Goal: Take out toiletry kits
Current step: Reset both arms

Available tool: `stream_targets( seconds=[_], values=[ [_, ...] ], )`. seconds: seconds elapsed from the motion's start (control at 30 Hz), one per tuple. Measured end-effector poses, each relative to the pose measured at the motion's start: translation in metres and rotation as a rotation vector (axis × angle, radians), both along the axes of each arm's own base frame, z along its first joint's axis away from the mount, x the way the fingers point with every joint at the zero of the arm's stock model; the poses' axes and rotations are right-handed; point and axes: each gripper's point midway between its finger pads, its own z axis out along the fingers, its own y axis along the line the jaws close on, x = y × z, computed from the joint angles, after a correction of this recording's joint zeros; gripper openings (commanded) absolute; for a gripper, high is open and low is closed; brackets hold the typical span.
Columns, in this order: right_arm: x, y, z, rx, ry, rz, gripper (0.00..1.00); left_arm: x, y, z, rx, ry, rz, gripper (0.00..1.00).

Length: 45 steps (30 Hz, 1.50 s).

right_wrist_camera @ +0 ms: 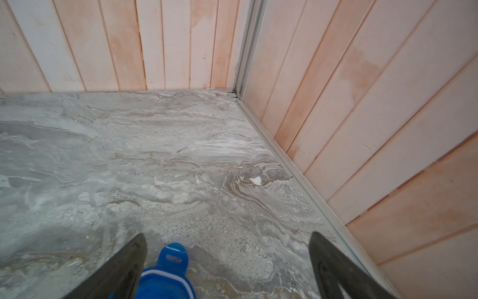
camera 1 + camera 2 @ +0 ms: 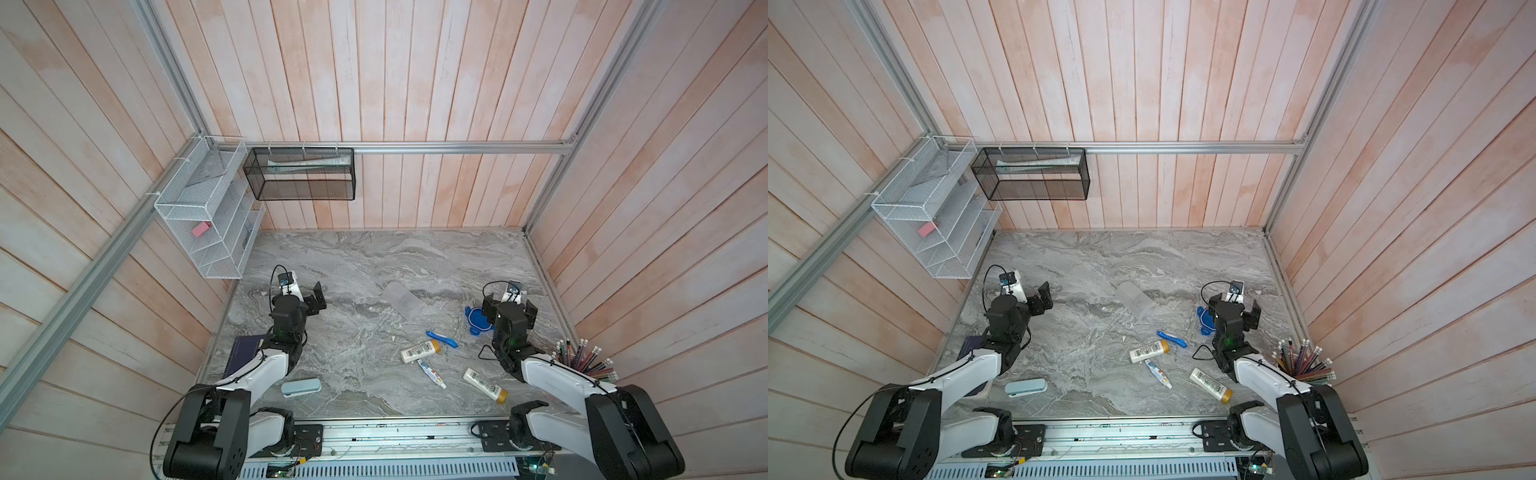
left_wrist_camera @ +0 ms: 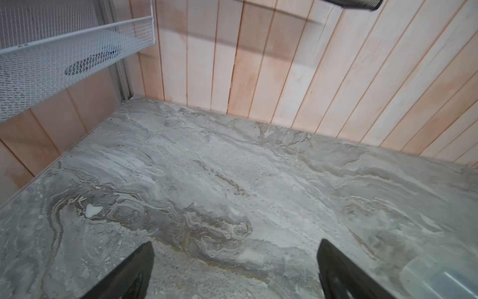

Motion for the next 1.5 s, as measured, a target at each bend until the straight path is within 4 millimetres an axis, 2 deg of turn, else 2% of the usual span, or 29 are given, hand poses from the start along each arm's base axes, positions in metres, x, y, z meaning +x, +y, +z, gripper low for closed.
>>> stream_targets(
  seconds=[0.13,0.3,0.5,0.67,0.8,0.9,1.13,1.27,1.5],
  values=[
    [-0.011,-0.031,-0.022,0.007,0.003,-0.071,0.98,0.008,0.014,-0.003,0.049,-0.012,0.0,1.0],
    [0.003,-0.041,-0.008,0.039,-0.103,-0.054,0.98,0.013,0.029,0.009,0.052,-0.069,-0.001,1.0],
    [0.019,-0.03,-0.003,0.082,-0.193,0.042,0.98,0.008,0.025,0.008,0.058,-0.078,-0.035,1.0],
    [0.013,-0.022,-0.022,0.092,-0.175,0.092,0.98,-0.016,0.03,-0.024,0.082,-0.049,-0.027,1.0],
    [0.018,-0.022,-0.008,0.107,-0.235,0.12,0.98,-0.012,0.043,-0.031,0.065,-0.092,-0.006,1.0],
    [0.02,-0.018,-0.003,0.115,-0.255,0.155,0.98,-0.009,0.041,-0.052,0.05,-0.056,-0.048,1.0],
    [0.039,-0.005,0.005,0.126,-0.253,0.247,0.98,0.003,0.024,-0.032,0.07,-0.126,-0.132,1.0],
    [0.041,-0.004,0.002,0.131,-0.238,0.259,0.98,0.004,0.012,-0.029,0.092,-0.136,-0.155,1.0],
    [0.041,-0.002,-0.001,0.136,-0.224,0.274,0.98,0.006,0.02,-0.027,0.098,-0.141,-0.132,1.0]
  ],
)
